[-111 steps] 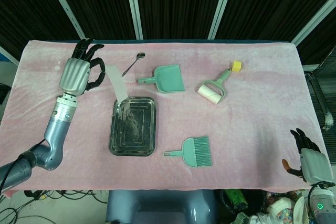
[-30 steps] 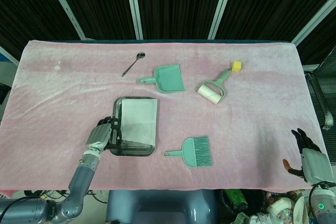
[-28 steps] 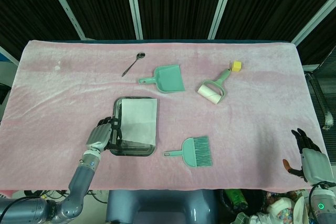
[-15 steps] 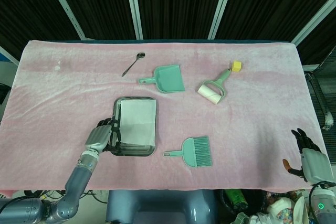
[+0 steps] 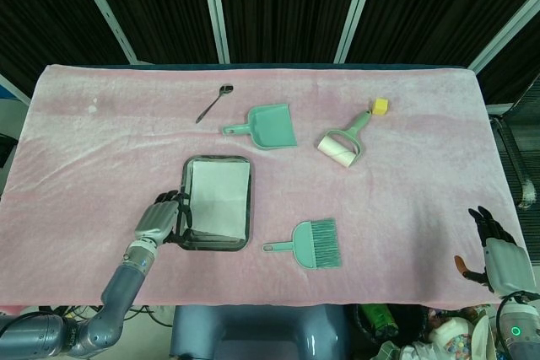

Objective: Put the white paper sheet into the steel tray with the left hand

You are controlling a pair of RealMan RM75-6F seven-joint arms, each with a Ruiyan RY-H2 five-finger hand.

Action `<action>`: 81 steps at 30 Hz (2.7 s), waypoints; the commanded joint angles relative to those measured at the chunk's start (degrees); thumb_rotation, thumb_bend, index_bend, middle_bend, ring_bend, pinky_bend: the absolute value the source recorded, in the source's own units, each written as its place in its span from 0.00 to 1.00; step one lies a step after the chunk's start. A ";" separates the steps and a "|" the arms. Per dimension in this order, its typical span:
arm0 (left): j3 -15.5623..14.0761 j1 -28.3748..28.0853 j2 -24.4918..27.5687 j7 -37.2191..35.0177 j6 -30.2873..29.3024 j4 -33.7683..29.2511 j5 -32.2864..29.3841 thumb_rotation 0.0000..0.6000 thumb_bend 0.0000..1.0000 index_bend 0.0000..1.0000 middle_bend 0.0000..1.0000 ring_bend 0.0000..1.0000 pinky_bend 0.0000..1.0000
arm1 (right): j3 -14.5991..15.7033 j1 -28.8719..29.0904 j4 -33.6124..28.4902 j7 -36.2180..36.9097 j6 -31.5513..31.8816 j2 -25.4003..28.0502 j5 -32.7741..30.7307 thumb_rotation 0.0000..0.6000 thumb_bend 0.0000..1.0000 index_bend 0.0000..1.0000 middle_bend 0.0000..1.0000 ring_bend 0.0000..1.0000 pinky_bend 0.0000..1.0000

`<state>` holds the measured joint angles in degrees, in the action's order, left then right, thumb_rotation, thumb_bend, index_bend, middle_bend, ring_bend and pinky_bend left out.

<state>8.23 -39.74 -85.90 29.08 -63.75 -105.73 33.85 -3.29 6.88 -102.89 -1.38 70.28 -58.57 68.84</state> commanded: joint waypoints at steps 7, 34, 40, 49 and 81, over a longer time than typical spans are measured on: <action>-0.35 -0.65 -0.55 1.10 -0.47 0.20 -1.29 1.00 0.46 0.64 0.14 0.00 0.00 | 0.01 -0.02 -0.02 0.18 -0.04 0.07 0.07 1.00 0.27 0.04 0.01 0.10 0.19; -0.99 -2.52 -0.04 0.90 2.64 -0.12 -6.03 1.00 0.35 0.47 0.09 0.00 0.00 | 0.05 0.17 -0.15 0.14 -0.66 0.33 -0.40 1.00 0.27 0.04 0.01 0.10 0.19; -0.92 -2.86 0.27 0.56 3.18 -0.56 -6.10 1.00 0.35 0.42 0.09 0.00 0.00 | 0.03 0.18 -0.22 0.07 -0.65 0.33 -0.50 1.00 0.27 0.04 0.01 0.10 0.19; -1.86 -4.76 4.52 2.42 4.72 -3.20 -6.49 1.00 0.35 0.42 0.09 0.00 0.00 | 0.02 0.18 -0.23 0.11 -0.54 0.29 -0.42 1.00 0.27 0.04 0.01 0.10 0.19; -3.93 -3.81 -7.85 -31.78 15.99 31.27 42.69 1.00 0.38 0.31 0.11 0.00 0.00 | -0.08 0.20 -0.52 0.31 -0.74 0.45 -0.92 1.00 0.27 0.04 0.01 0.10 0.19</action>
<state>4.35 -43.51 -93.75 -2.76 -47.81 -74.52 76.50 -3.37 7.07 -103.41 -1.07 69.53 -58.12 67.92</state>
